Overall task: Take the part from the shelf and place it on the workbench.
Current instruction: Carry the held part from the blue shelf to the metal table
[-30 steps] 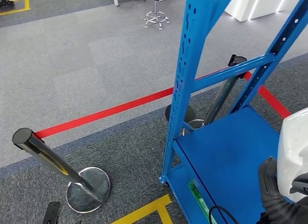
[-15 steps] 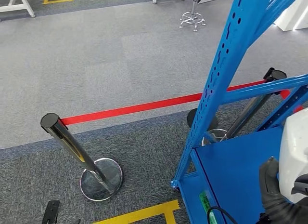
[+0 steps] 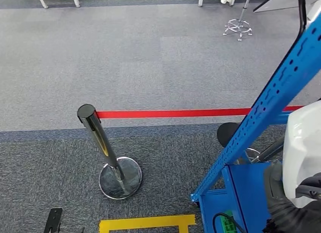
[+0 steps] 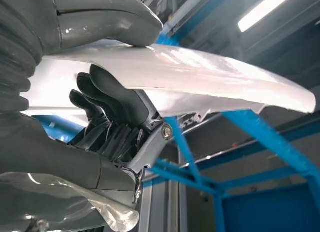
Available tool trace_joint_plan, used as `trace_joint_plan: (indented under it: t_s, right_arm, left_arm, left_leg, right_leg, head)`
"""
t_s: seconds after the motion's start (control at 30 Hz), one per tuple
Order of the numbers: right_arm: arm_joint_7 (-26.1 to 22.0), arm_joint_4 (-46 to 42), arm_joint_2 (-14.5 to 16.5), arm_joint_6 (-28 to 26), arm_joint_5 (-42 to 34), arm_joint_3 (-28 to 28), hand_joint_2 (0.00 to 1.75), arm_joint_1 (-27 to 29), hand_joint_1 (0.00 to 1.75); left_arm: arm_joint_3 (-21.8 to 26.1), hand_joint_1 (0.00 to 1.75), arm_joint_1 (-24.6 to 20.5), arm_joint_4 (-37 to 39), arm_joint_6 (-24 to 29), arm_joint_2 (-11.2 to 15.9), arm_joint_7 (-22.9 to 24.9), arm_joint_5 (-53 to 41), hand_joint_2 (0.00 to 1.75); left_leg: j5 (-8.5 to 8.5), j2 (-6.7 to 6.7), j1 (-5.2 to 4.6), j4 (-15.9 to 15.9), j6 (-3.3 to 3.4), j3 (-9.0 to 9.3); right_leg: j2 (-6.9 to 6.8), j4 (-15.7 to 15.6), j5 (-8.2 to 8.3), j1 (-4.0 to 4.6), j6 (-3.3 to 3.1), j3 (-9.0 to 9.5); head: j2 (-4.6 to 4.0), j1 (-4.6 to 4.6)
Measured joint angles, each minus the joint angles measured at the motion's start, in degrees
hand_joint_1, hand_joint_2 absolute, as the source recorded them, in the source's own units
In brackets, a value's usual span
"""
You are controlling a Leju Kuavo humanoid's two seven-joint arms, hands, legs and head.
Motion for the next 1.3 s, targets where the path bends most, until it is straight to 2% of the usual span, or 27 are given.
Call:
trace_joint_plan:
  t_s: [0.07,0.13,0.17,0.2,0.23,0.27,0.3,0.33,0.37,0.43,0.5,0.57,0.63,0.7,0.73,0.77,0.8,0.87,0.93,1.0,1.03,1.1,1.13,1.2,1.23,1.27,1.3]
  right_arm:
    - [0.1,0.1,-0.1,0.0,0.1,0.3,1.75,-0.1,1.75]
    - [0.2,0.2,-0.2,0.0,0.2,0.4,1.75,-0.1,1.75]
    - [0.2,0.2,-0.2,0.0,0.2,0.4,1.75,-0.1,1.75]
    - [0.2,0.3,-0.2,0.0,0.2,0.5,1.75,-0.1,1.75]
    - [0.2,0.3,-0.2,0.0,0.2,0.5,1.75,-0.1,1.75]
    - [0.2,0.4,-0.2,0.0,0.2,0.6,1.75,-0.2,1.75]
    - [0.3,0.4,-0.2,0.0,0.2,0.6,1.75,-0.2,1.75]
    - [0.3,0.4,-0.2,0.0,0.2,0.6,1.75,-0.2,1.75]
    - [0.3,0.4,-0.3,0.0,0.2,0.6,1.75,-0.2,1.75]
    - [0.3,0.5,-0.3,0.0,0.2,0.7,1.75,-0.3,1.75]
    - [0.3,0.5,-0.3,0.0,0.2,0.9,1.75,-0.4,1.75]
    - [0.3,0.6,-0.3,0.0,0.3,1.1,1.75,-0.4,1.75]
    - [0.4,0.6,-0.3,0.0,0.4,1.2,1.75,-0.5,1.75]
    - [0.4,0.7,-0.3,0.0,0.4,1.2,1.75,-0.5,1.75]
    - [0.4,0.7,-0.3,0.0,0.4,1.2,1.75,-0.5,1.75]
    - [0.4,0.7,-0.3,0.0,0.4,1.2,1.75,-0.5,1.75]
    - [0.4,0.7,-0.3,0.0,0.4,1.3,1.75,-0.5,1.75]
    - [0.4,0.8,-0.3,0.0,0.4,1.3,1.75,-0.5,1.75]
    - [0.4,0.8,-0.3,0.0,0.3,1.3,1.75,-0.5,1.75]
    - [0.4,0.8,-0.3,0.0,0.3,1.4,1.75,-0.5,1.75]
    - [0.4,0.8,-0.3,0.0,0.3,1.4,1.75,-0.6,1.75]
    - [0.5,0.9,-0.4,0.0,0.3,1.5,1.75,-0.6,1.75]
    - [0.5,0.9,-0.4,0.0,0.4,1.5,1.75,-0.6,1.75]
    - [0.5,0.9,-0.4,0.0,0.4,1.5,1.75,-0.6,1.75]
    - [0.5,1.0,-0.4,0.0,0.4,1.5,1.75,-0.6,1.75]
    - [0.5,1.0,-0.4,0.0,0.4,1.5,1.75,-0.6,1.75]
    - [0.5,1.0,-0.4,0.0,0.3,1.5,1.75,-0.6,1.75]
  left_arm:
    - [0.0,0.0,0.0,0.0,0.0,0.0,0.0,0.0,1.75]
    - [0.0,0.0,-0.2,0.0,0.1,0.0,0.0,0.0,1.75]
    - [0.0,0.0,-0.3,0.0,0.1,0.0,0.0,0.0,1.75]
    - [0.0,0.0,-0.3,0.0,0.1,0.1,0.0,0.0,1.75]
    - [0.0,0.0,-0.3,0.0,0.1,0.1,0.0,0.0,1.75]
    - [0.0,0.0,-0.2,0.0,0.1,0.1,0.0,0.0,1.75]
    - [0.0,0.0,-0.2,0.0,0.1,0.0,0.0,0.0,1.75]
    - [0.0,0.0,-0.3,0.0,0.1,0.0,0.0,0.0,1.75]
    - [0.0,0.0,-0.3,0.0,0.1,-0.1,0.0,0.0,1.75]
    - [0.0,0.0,-0.4,0.0,0.1,-0.2,0.0,0.0,1.75]
    - [0.0,0.0,-0.3,0.0,0.1,-0.1,0.0,0.0,1.75]
    - [0.0,0.0,-0.2,0.0,0.1,-0.2,0.0,0.0,1.75]
    - [0.0,0.0,-0.4,0.0,0.1,-0.3,0.0,0.0,1.75]
    - [0.0,0.0,-0.5,0.0,0.1,-0.3,0.0,0.0,1.75]
    - [0.0,0.0,-0.4,0.0,0.1,-0.3,0.0,0.0,1.75]
    - [0.0,0.0,-0.3,0.0,0.1,-0.3,0.0,0.0,1.75]
    - [0.0,0.0,-0.3,0.0,0.1,-0.3,0.0,0.0,1.75]
    - [0.0,0.0,-0.4,0.0,0.1,-0.3,0.0,0.0,1.75]
    - [0.0,0.0,-0.5,0.0,0.1,-0.3,0.0,0.0,1.75]
    - [0.0,0.0,-0.3,0.0,0.1,-0.2,-0.1,0.0,1.75]
    - [0.0,0.0,-0.2,0.0,0.1,-0.2,-0.1,0.0,1.75]
    - [0.0,0.0,-0.3,0.0,0.1,-0.3,-0.1,0.0,1.75]
    - [0.0,0.0,-0.4,0.0,0.1,-0.3,-0.1,0.0,1.75]
    - [0.0,0.0,-0.5,0.0,0.1,-0.3,-0.1,0.0,1.75]
    - [0.0,0.0,-0.5,0.0,0.1,-0.3,-0.1,0.0,1.75]
    - [0.0,0.0,-0.5,0.0,0.1,-0.3,-0.1,0.0,1.75]
    - [0.0,0.0,-0.5,0.0,0.1,-0.3,-0.1,0.0,1.75]
  left_leg:
    - [0.27,-1.21,0.27,-0.3,0.72,0.08]
    - [0.39,-2.47,0.44,-0.4,1.16,0.06]
    - [0.4,-3.18,0.43,-0.4,1.25,0.03]
    - [0.4,-3.95,0.41,-0.4,1.28,0.06]
    - [0.39,-4.78,0.39,-0.4,1.29,0.12]
    - [0.38,-5.64,0.4,-0.3,1.27,0.23]
    - [0.37,-6.52,0.44,-0.3,1.24,0.35]
    - [0.35,-7.31,0.43,-0.3,1.12,0.4]
    - [0.34,-8.07,0.43,-0.2,0.91,0.29]
    - [0.58,-9.34,0.59,-0.1,0.13,-0.28]
    - [0.87,-10.27,0.86,-0.2,-0.69,-0.76]
    - [-0.38,-8.03,0.72,1.7,-1.23,-1.63]
    - [-3.78,-4.53,0.61,7.8,-1.63,-4.32]
    - [-6.56,-3.46,0.75,14.6,-1.93,-7.39]
    - [-6.56,-3.33,0.78,15.8,-1.97,-7.83]
    - [-5.49,-3.18,0.77,14.7,-1.94,-7.15]
    - [-3.6,-2.74,0.73,11.4,-1.8,-5.35]
    - [-0.75,-0.54,0.3,3.6,-1.24,-1.13]
    - [-0.28,0.91,-0.23,0.1,-0.59,0.59]
    - [-0.25,0.1,-0.32,-0.3,0.02,0.48]
    - [-0.13,-0.47,-0.2,-0.5,0.34,0.56]
    - [0.17,-1.63,0.23,-1.0,0.99,0.79]
    - [0.22,-2.22,0.32,-1.0,1.16,0.79]
    - [0.24,-3.58,0.39,-1.0,1.31,0.77]
    - [0.24,-4.33,0.41,-1.0,1.31,0.8]
    - [0.23,-5.16,0.44,-1.0,1.3,0.87]
    - [0.2,-6.05,0.5,-0.9,1.23,0.96]
  right_leg:
    - [2.8,2.7,-1.96,-0.23,0.51,-1.24]
    - [6.09,10.1,-5.58,-0.37,0.68,-4.9]
    - [6.67,14.2,-7.03,-0.37,0.69,-7.03]
    - [6.86,16.8,-7.44,-0.37,0.67,-8.58]
    - [6.97,17.3,-6.67,-0.37,0.6,-9.19]
    - [7.18,15.3,-4.78,-0.38,0.48,-8.61]
    - [7.86,11.5,-2.23,-0.44,0.31,-7.12]
    - [9.37,7.4,-0.2,-0.55,0.14,-5.44]
    - [10.77,3.8,1.1,-0.72,0.02,-3.88]
    - [12.43,0.8,1.49,-0.78,-0.21,-2.5]
    - [11.24,0.4,1.67,-0.73,-0.7,-2.18]
    - [9.58,-0.1,1.9,-0.81,-1.36,-1.83]
    - [7.7,-0.3,1.83,-0.66,-1.82,-1.54]
    - [5.78,-0.3,1.63,-0.42,-2.0,-1.43]
    - [4.88,-0.3,1.51,-0.34,-2.01,-1.36]
    - [4.05,-0.3,1.37,-0.28,-1.99,-1.23]
    - [3.28,-0.3,1.19,-0.23,-1.92,-0.99]
    - [1.93,-0.2,0.72,0.02,-1.61,-0.51]
    - [0.81,-0.1,0.33,0.32,-1.15,-0.3]
    - [0.05,-0.1,0.07,0.37,-0.63,-0.15]
    - [0.76,0.1,-0.28,0.26,-0.32,-0.22]
    - [3.98,3.6,-2.51,-0.04,0.23,-1.88]
    - [5.68,7.3,-4.25,-0.18,0.39,-3.72]
    - [6.83,15.3,-7.02,-0.32,0.66,-8.03]
    - [6.92,17.3,-7.02,-0.36,0.75,-9.39]
    - [6.99,16.9,-5.76,-0.41,0.78,-9.61]
    - [7.32,13.9,-3.47,-0.5,0.77,-8.58]
  head:
    - [0.0,0.16]
    - [0.0,0.41]
    - [0.0,0.47]
    - [0.0,0.46]
    - [0.0,0.46]
    - [0.0,0.47]
    - [0.0,0.47]
    - [0.0,0.47]
    - [0.0,0.46]
    - [0.0,0.43]
    - [0.0,0.4]
    - [0.0,0.18]
    - [0.0,-0.06]
    - [0.0,-0.1]
    - [0.0,-0.11]
    - [0.0,-0.12]
    - [0.0,-0.12]
    - [0.0,-0.12]
    - [0.0,0.0]
    - [0.0,0.07]
    - [0.0,0.09]
    - [0.0,0.23]
    - [0.0,0.32]
    - [0.0,0.4]
    - [0.0,0.39]
    - [0.0,0.39]
    - [0.0,0.39]
